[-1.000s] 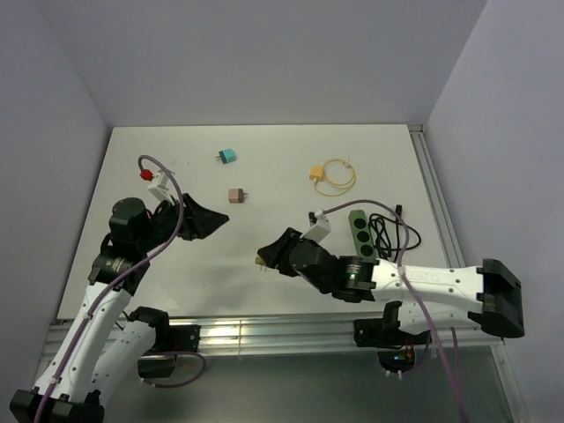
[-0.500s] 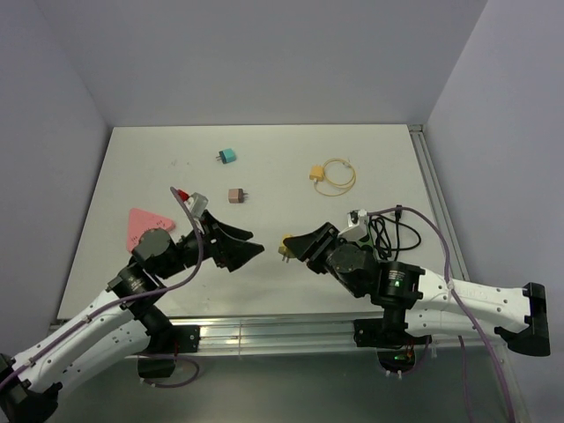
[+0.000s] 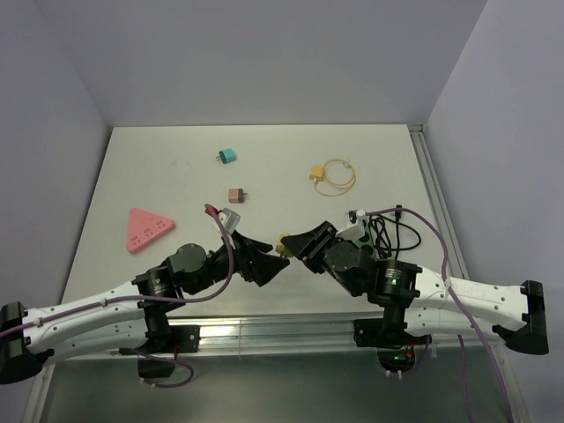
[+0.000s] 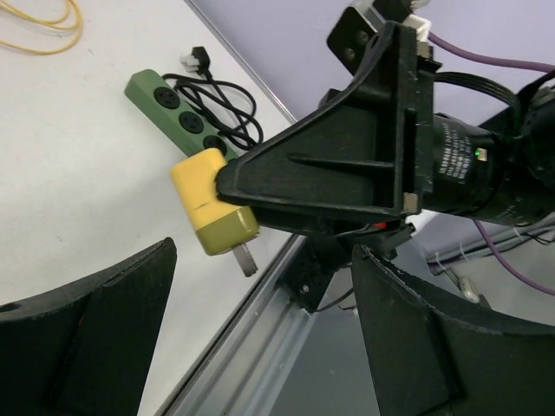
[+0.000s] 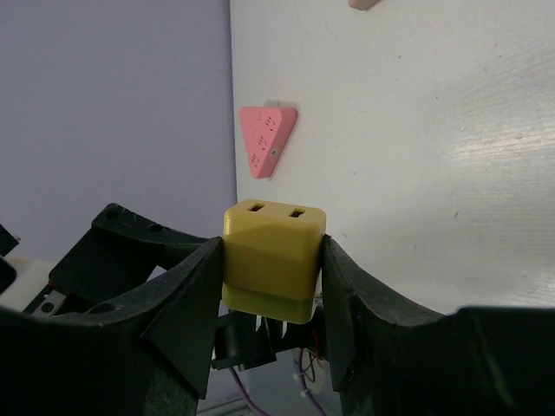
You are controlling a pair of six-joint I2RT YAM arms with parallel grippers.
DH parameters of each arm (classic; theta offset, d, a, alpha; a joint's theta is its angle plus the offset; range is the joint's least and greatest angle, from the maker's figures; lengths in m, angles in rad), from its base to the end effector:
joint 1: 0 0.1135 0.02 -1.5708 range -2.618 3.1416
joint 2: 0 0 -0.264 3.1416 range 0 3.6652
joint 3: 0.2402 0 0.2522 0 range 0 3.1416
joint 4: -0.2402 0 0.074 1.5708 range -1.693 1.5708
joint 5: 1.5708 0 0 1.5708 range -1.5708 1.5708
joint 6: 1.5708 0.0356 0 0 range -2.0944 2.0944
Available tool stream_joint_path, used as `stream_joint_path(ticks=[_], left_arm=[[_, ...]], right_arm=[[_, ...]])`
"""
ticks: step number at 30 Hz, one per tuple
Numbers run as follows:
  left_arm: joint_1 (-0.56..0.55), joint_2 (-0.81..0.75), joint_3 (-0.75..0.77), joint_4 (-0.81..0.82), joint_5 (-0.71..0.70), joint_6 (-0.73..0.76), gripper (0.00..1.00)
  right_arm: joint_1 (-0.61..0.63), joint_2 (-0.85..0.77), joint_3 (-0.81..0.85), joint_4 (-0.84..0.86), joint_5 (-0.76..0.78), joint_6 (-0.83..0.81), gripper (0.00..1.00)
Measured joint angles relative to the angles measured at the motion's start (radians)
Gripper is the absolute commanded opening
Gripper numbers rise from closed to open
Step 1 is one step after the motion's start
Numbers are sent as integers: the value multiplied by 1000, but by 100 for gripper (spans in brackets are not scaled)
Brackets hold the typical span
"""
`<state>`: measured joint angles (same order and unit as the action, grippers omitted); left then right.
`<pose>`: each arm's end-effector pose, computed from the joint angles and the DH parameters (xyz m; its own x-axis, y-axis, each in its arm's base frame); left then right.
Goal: Insert the plug
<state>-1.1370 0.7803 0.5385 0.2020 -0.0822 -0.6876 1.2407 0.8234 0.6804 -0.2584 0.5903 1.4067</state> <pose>0.0842 -0.1748 0.2945 -0.5650 -0.2852 -0.7742 0.6616 0.4042 -0.6317 0.0793 0.1704 0.2911 -0.6322 0.6835 -0.3649 0.0237 0.4878 0.8726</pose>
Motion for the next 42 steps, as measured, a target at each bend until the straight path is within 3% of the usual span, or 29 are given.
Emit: stream_joint_path(ticks=[6, 18, 23, 27, 30, 31, 33, 34, 37, 42], left_arm=[[-49, 8, 0, 6, -106, 15, 88], [-71, 69, 0, 75, -188, 10, 86], [-75, 100, 0, 93, -206, 10, 76], [-80, 101, 0, 98, -209, 13, 53], [-79, 100, -1, 86, -230, 11, 18], [-80, 97, -1, 86, -236, 14, 0], [-81, 84, -3, 80, -237, 12, 0], [-81, 75, -5, 78, -238, 14, 0], [-84, 41, -11, 60, -230, 17, 0], [-79, -51, -35, 15, -224, 14, 0]], right_arm=[[0, -35, -2, 3, 0, 15, 0], [6, -37, -14, 34, -14, 18, 0], [10, -17, -14, 49, -11, 13, 0], [16, 2, -14, 72, -9, 8, 0], [25, 4, -14, 84, -3, -6, 0], [25, 5, -14, 87, -3, -14, 5], [26, 3, -14, 96, -6, -38, 23], [28, 1, -14, 106, -12, -50, 47], [32, -11, -14, 117, -42, -106, 80], [42, -64, 11, 60, -115, -290, 85]])
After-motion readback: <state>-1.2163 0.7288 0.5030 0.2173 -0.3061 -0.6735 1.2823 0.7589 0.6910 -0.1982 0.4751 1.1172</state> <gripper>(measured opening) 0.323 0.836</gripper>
